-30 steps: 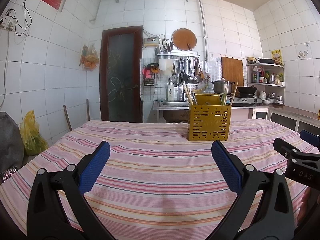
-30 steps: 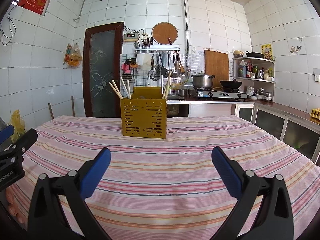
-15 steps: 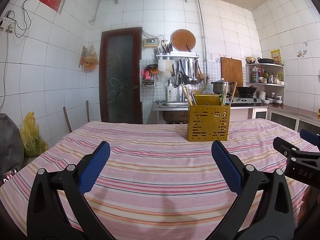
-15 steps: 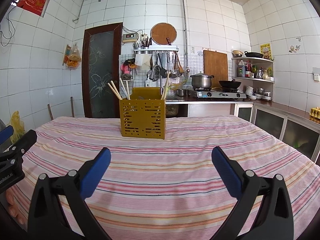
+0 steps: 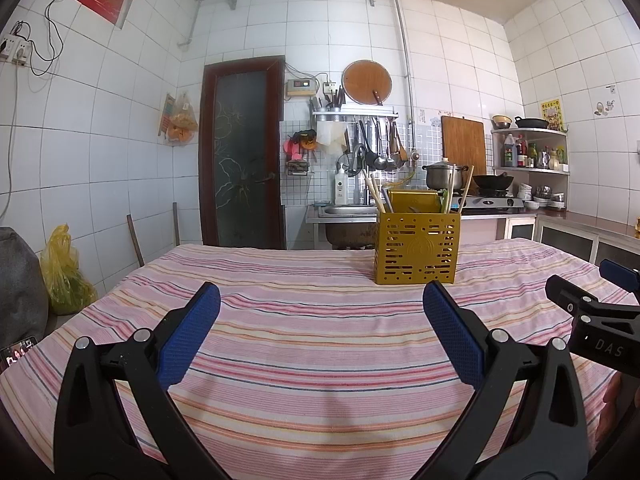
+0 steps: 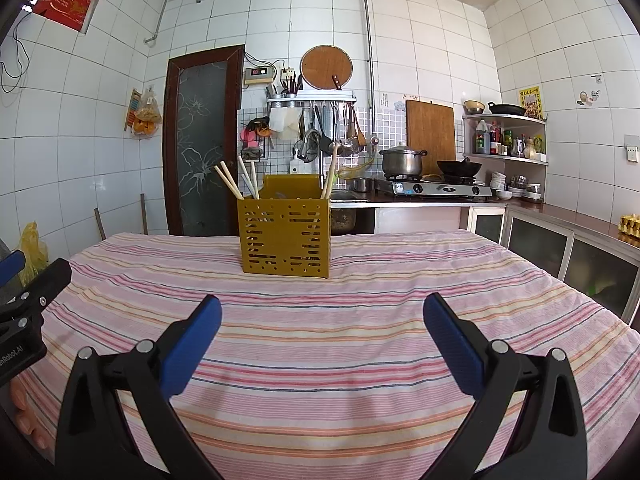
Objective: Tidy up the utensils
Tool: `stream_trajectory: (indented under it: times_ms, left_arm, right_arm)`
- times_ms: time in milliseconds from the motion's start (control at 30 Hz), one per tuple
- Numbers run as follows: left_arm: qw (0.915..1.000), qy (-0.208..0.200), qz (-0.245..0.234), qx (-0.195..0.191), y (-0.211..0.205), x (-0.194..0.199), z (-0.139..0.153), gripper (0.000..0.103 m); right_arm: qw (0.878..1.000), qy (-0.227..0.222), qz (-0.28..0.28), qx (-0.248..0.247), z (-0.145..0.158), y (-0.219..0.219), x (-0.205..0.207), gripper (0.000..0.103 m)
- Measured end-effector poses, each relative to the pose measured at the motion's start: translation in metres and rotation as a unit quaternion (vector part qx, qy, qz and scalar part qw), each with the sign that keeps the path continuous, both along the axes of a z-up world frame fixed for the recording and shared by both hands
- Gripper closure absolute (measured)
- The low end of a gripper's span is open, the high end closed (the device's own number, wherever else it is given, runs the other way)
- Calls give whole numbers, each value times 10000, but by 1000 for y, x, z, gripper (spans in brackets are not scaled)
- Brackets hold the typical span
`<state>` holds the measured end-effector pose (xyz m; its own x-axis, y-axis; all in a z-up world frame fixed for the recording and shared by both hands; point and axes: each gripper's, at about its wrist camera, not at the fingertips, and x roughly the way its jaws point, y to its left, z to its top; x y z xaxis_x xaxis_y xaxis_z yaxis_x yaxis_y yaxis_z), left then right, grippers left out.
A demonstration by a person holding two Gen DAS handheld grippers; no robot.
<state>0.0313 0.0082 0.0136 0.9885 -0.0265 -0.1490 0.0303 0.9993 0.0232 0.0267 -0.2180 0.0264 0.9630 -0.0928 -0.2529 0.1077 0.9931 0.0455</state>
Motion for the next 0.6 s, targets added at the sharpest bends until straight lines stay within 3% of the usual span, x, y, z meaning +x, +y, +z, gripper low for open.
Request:
stream_trajectory:
  times_ms: [600]
  left_arm:
    - [10000, 0, 0, -1, 0, 0, 0, 5]
  right_arm:
    - [10000, -6, -2, 4, -1, -1, 0, 4]
